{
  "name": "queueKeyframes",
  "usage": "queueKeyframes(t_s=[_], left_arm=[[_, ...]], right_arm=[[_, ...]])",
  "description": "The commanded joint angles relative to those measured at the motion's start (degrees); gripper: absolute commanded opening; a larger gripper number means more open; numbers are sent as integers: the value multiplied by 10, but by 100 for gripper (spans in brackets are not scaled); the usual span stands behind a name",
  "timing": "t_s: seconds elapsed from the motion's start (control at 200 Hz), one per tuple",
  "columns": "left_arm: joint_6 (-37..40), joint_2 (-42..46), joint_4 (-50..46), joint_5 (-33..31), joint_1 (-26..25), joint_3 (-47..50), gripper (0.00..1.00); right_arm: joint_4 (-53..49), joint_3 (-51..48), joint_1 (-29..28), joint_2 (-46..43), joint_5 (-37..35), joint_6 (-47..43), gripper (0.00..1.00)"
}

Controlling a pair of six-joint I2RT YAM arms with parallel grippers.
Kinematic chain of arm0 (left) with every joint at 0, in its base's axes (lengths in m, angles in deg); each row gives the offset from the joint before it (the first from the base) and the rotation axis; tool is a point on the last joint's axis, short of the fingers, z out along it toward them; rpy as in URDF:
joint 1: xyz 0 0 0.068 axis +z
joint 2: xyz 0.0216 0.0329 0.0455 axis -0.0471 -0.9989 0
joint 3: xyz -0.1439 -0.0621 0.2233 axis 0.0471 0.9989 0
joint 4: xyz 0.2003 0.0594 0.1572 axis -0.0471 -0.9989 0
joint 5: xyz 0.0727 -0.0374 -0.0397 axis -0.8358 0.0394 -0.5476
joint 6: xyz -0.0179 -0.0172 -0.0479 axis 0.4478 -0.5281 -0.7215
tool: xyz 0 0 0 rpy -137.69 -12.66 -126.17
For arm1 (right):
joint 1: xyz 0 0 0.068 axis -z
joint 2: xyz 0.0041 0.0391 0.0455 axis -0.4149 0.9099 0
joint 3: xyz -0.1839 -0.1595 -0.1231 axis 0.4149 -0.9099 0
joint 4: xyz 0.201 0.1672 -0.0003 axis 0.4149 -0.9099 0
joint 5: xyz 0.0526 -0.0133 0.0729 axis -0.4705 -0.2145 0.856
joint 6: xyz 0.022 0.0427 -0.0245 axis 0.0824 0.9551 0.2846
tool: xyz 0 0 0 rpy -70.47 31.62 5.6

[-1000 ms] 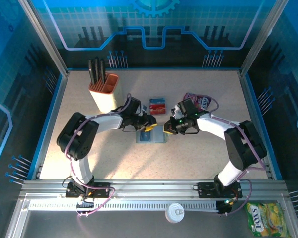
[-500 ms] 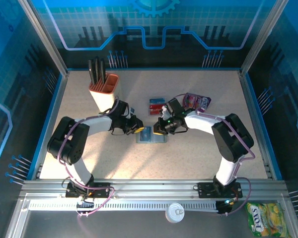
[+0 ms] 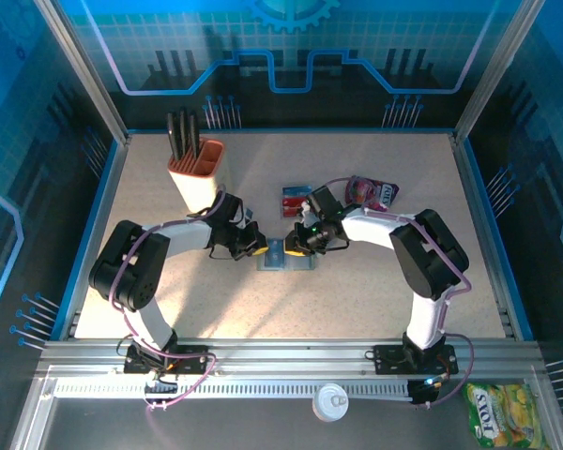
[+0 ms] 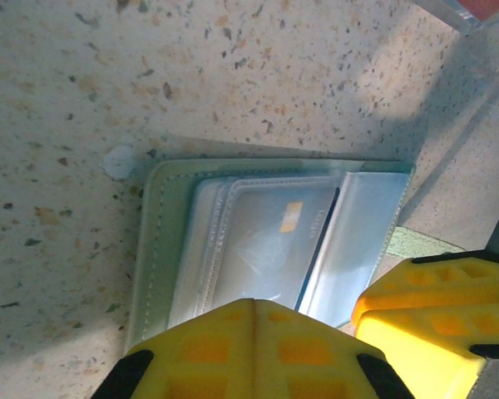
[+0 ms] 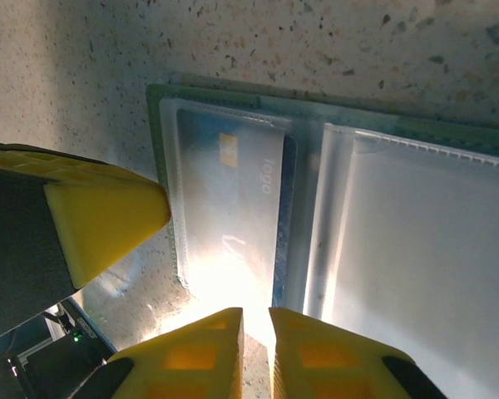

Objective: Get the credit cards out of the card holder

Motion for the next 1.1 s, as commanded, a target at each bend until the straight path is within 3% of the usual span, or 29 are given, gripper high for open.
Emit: queueKeyframes(t_s=[0.0,0.55,0.935,1.096], left_arm=[[17,-8,-20,-16,2,15,3],[20,-5,-16,-20,3,38,2],[21,0,-13,-19,3,42,2],[19,0,-10,-17,3,41,2]], right_arm=[[2,17,-9,14,10,1,19],[2,48,-19,58,14,-1,25],[10,44,-23,70,16,5,25],[18,46,-25,70,23,9,21]])
